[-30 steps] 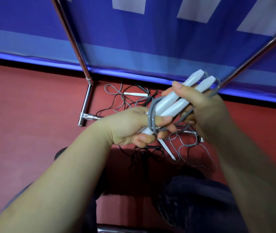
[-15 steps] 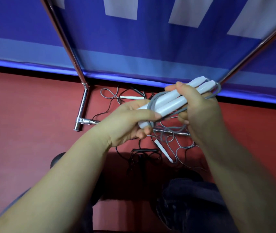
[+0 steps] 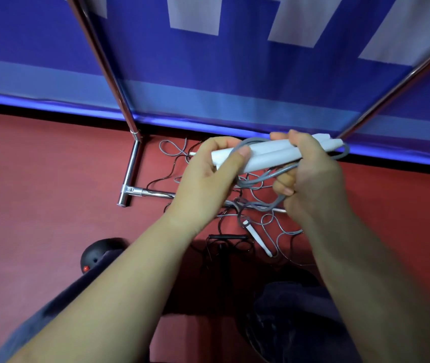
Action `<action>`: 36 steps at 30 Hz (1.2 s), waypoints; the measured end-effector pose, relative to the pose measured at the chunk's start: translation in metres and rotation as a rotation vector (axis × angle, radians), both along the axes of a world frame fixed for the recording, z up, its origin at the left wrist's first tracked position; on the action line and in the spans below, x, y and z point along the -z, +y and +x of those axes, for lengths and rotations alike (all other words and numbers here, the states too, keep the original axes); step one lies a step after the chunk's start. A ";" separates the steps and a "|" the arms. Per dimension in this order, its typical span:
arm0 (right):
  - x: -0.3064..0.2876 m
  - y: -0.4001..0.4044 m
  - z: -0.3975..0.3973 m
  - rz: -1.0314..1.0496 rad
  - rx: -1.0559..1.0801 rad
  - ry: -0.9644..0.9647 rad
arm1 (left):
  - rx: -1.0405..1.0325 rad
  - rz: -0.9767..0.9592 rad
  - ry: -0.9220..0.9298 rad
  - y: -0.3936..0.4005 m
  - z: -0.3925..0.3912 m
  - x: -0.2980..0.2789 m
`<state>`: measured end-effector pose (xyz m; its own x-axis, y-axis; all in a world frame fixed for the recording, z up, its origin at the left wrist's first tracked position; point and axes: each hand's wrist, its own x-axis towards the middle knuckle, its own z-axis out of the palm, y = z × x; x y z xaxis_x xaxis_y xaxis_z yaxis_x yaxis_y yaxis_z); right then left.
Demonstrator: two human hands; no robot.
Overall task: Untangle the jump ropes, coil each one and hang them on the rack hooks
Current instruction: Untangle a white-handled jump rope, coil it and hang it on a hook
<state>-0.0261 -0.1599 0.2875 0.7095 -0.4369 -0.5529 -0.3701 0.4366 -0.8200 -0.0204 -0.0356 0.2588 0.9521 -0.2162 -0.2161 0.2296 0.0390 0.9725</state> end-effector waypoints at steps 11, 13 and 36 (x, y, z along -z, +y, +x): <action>0.004 0.020 -0.006 -0.157 -0.466 0.163 | -0.202 -0.125 0.090 0.006 0.010 -0.014; 0.006 0.029 -0.015 -0.307 -0.687 0.125 | -0.278 -0.016 0.054 0.008 0.013 -0.008; 0.002 -0.020 -0.022 -0.598 -1.009 0.137 | 0.512 0.023 0.321 0.021 0.008 -0.001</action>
<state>-0.0485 -0.1799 0.2857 0.8328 0.0721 -0.5489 -0.4286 -0.5438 -0.7215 -0.0126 -0.0149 0.2601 0.6145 -0.6219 -0.4854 0.4958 -0.1741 0.8508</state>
